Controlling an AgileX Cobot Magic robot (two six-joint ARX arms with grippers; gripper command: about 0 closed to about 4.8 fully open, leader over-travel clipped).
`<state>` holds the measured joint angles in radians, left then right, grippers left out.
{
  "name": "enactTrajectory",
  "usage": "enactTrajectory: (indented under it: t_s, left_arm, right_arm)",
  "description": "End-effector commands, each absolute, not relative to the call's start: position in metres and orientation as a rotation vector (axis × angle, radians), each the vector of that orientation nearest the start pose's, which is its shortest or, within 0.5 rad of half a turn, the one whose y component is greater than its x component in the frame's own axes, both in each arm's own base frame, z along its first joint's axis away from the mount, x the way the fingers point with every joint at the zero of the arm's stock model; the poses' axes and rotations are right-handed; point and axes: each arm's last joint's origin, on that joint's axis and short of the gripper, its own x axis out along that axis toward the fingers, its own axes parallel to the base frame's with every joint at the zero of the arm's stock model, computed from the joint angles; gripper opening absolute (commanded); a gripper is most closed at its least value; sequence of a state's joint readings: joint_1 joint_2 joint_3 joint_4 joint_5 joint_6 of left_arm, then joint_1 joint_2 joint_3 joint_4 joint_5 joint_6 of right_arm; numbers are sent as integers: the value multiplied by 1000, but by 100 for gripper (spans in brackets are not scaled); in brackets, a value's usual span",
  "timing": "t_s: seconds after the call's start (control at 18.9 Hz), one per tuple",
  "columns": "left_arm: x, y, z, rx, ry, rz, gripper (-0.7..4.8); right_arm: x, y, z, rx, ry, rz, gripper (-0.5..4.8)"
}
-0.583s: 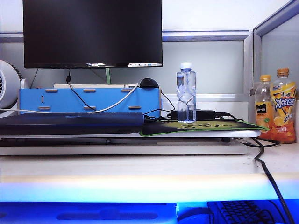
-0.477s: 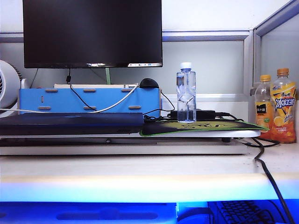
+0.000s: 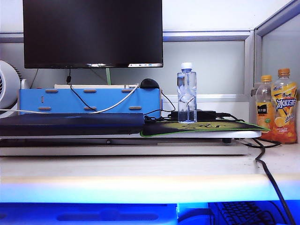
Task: Pick up the mineral water bottle and place it on the laptop.
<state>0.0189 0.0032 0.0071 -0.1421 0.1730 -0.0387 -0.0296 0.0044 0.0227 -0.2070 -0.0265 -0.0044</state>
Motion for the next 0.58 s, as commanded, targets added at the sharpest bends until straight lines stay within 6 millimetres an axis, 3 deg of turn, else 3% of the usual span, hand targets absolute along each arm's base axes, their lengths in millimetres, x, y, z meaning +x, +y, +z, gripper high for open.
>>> enactTrajectory:
  t_s: [0.05, 0.16, 0.21, 0.48, 0.58]
  left_arm:
    - [96, -3, 152, -51, 145, -157, -2]
    - [96, -3, 152, -51, 145, -157, -2]
    - [96, -3, 152, -51, 145, -157, -2]
    - [96, -3, 152, -51, 145, -157, -2]
    - [96, -3, 152, -51, 145, -157, -2]
  right_arm:
    - [95, -2, 151, -70, 189, -8, -1]
    - [95, -5, 152, -277, 187, -69, -1]
    - [95, -7, 152, -299, 193, -133, -1]
    - [95, -8, 152, -302, 203, -190, -1]
    - [95, -7, 152, -229, 194, -170, -1]
